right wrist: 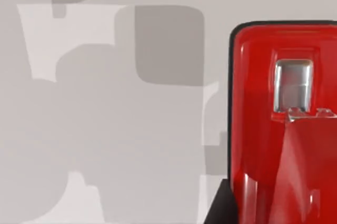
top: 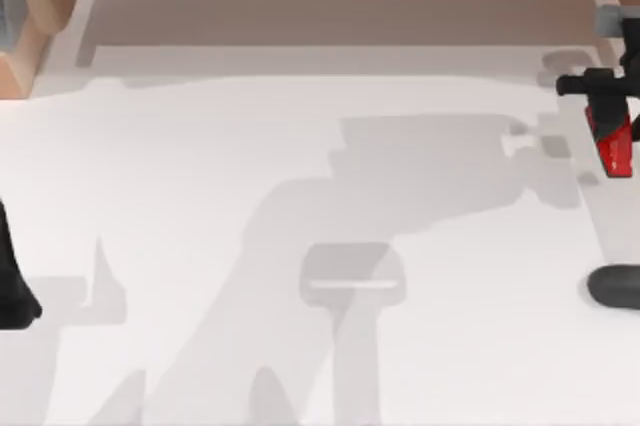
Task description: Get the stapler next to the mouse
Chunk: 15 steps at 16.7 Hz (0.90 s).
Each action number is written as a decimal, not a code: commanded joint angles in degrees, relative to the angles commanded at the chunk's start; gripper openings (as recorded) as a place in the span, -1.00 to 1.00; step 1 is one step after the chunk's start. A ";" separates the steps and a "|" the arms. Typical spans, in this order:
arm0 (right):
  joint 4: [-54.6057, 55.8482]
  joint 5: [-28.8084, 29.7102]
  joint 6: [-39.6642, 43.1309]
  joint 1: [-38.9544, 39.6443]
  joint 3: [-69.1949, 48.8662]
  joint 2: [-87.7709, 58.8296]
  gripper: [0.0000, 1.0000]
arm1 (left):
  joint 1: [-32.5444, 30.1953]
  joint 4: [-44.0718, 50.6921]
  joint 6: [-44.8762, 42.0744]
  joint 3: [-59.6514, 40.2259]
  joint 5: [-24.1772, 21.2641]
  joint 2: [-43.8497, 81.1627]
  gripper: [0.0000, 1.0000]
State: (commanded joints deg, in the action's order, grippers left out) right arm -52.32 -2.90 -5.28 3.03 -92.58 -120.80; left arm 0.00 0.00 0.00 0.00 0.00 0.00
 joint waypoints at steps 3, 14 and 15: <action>0.15 0.10 0.11 0.18 -0.09 -0.07 -1.00 | 0.00 0.00 0.00 0.00 0.00 0.00 1.00; 3.04 -0.08 0.14 0.33 -1.78 0.67 -1.00 | 0.00 0.00 0.00 0.00 0.00 0.00 1.00; 3.37 -0.13 0.15 0.30 -1.87 0.74 -1.00 | 0.00 0.00 0.00 0.00 0.00 0.00 1.00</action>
State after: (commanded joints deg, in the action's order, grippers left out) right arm -48.95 -3.03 -5.13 3.33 -94.45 -120.06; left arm 0.00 0.00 0.00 0.00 0.00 0.00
